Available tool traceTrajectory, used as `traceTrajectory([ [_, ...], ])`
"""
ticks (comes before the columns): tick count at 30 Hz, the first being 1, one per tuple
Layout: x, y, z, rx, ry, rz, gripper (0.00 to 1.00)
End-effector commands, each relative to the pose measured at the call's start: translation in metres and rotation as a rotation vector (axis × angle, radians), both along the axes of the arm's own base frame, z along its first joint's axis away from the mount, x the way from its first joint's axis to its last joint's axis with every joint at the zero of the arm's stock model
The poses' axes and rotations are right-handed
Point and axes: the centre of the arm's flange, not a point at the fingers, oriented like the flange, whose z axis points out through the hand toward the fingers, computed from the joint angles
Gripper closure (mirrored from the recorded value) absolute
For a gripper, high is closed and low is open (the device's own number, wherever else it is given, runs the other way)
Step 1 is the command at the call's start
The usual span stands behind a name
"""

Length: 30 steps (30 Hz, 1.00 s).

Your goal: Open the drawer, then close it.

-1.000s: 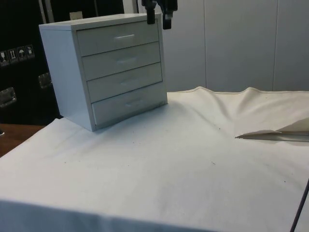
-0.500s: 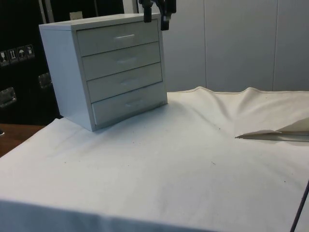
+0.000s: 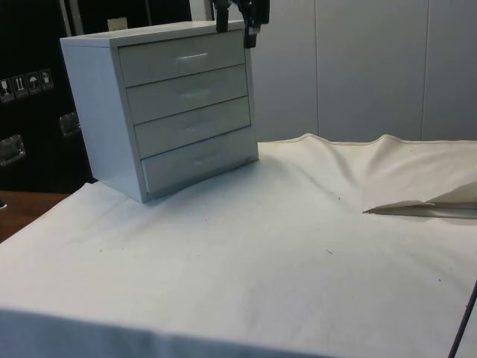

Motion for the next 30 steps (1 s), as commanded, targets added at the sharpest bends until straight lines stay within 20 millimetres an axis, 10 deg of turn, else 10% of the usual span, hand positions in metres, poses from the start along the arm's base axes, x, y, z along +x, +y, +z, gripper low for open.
traceTrajectory([
  [1, -0.002, 0.0, 0.002, -0.016, -0.024, 0.007, 0.0],
  [30, -0.008, -0.013, -0.032, -0.055, -0.085, 0.013, 0.0],
])
